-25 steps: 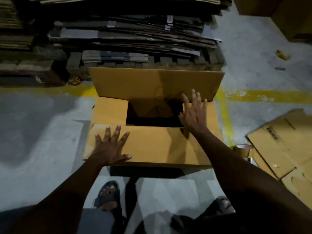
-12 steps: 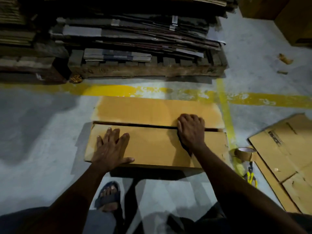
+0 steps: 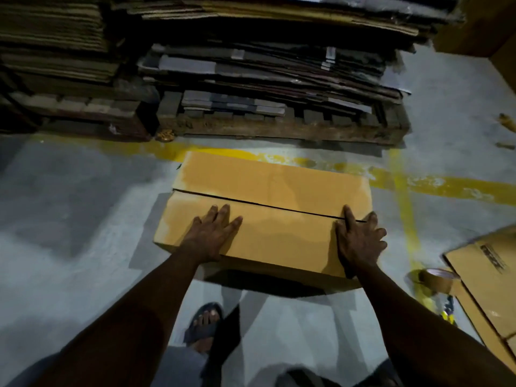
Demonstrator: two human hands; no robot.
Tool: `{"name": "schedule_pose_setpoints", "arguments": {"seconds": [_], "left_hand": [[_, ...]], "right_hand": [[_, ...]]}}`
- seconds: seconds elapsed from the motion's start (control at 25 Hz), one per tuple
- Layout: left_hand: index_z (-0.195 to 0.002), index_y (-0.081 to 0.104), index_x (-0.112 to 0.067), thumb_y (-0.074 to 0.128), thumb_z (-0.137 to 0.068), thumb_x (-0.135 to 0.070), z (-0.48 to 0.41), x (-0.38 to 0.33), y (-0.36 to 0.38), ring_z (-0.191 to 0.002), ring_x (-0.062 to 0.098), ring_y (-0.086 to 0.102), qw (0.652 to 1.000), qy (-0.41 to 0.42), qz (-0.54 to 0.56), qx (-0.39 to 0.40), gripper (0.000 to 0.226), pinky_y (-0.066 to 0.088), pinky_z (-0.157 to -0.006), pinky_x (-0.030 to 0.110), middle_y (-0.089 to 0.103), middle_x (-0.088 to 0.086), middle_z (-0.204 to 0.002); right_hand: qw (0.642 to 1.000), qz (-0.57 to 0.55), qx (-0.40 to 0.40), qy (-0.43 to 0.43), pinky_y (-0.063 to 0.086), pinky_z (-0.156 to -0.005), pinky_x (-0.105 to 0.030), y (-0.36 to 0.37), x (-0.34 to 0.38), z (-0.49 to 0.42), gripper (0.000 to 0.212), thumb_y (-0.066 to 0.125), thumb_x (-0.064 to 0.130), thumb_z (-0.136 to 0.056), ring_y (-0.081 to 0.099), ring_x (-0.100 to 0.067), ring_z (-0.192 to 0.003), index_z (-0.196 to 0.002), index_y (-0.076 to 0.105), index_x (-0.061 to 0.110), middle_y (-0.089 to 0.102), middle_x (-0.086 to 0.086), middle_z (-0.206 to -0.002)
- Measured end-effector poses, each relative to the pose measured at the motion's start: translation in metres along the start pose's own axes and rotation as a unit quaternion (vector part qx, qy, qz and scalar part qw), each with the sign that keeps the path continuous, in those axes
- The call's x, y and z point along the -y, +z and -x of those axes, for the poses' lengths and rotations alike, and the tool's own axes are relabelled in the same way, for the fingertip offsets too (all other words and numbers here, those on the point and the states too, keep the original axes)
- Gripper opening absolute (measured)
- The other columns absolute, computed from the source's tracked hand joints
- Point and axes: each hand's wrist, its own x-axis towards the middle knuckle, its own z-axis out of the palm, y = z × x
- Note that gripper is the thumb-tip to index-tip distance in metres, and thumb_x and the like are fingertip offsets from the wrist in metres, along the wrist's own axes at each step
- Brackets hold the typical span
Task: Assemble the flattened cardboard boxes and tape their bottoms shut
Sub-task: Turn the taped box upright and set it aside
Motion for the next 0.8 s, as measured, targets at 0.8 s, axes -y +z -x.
{"name": "schedule_pose_setpoints", "arguments": {"seconds": [0.8], "left_hand": [[-0.153,0.001,-0.012,0.049,-0.094,-0.009,0.079,0.318,0.112,-0.117,0.041,0.048,0.871,-0.435,0.226,-0.016,0.076,0.044,-0.1,0.042,0.012,0.026,-0.144]], "right_hand": [[0.79,-0.046,0.204,-0.576,0.026,-0.113,-0.027,0.096,0.536,0.076,0.06,0.062,0.018,-0.094,0.007,-0.039,-0.149,-0.148,0.037,0.011,0.005,-0.038,-0.155]]}}
